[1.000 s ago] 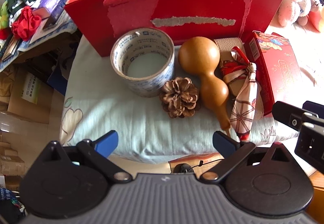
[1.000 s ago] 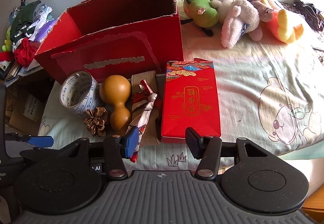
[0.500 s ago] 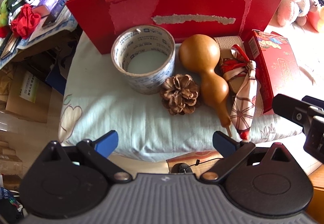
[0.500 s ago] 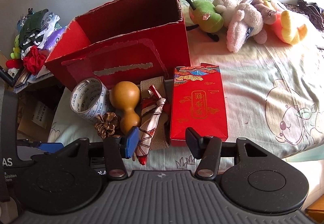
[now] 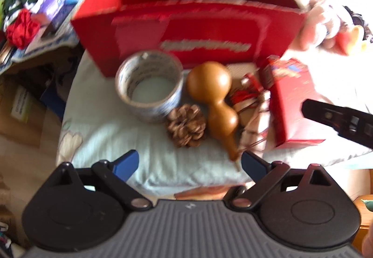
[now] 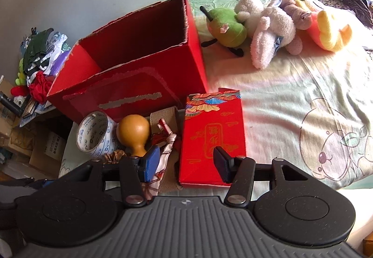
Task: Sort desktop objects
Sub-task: 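Close the right gripper on the red floral gift box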
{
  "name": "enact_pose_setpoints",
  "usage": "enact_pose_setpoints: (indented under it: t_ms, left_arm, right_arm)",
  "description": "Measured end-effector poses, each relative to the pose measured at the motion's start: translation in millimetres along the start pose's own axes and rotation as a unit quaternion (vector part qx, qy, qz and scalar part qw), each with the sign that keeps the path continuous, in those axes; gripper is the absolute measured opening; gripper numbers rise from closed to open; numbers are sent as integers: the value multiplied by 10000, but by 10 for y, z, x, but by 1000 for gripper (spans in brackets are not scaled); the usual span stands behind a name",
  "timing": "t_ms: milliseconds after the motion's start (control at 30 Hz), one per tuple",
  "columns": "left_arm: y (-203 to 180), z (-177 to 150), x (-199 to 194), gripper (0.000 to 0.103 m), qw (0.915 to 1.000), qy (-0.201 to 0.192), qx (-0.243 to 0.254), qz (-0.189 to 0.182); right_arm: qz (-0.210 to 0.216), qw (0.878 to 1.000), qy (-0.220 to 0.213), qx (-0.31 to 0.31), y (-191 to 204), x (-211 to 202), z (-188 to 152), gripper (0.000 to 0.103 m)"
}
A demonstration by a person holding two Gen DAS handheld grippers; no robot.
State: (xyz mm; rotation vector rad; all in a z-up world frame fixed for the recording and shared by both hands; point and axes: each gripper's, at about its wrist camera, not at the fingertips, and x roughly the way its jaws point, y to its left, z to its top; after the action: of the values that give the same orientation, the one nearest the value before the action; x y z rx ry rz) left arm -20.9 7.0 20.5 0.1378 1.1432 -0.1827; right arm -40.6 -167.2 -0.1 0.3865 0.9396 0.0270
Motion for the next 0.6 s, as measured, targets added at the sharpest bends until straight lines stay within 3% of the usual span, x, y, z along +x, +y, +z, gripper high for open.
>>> enact_pose_setpoints:
  t_ms: [133, 267, 433, 600]
  left_arm:
    - [-171, 50, -123, 98, 9952, -357, 26, -905]
    - [-445, 102, -118, 98, 9876, -471, 310, -1468]
    - [-798, 229, -2, 97, 9807, -805, 610, -1672]
    - [-939, 345, 262, 97, 9863, -478, 480, -1507]
  right_arm:
    - [-67, 9997, 111, 191, -277, 65, 98, 55]
    - [-7, 9991, 260, 329, -537, 140, 190, 55]
    - [380, 9967, 500, 518, -837, 219, 310, 55]
    - [887, 9900, 851, 690, -1031, 372, 432, 54]
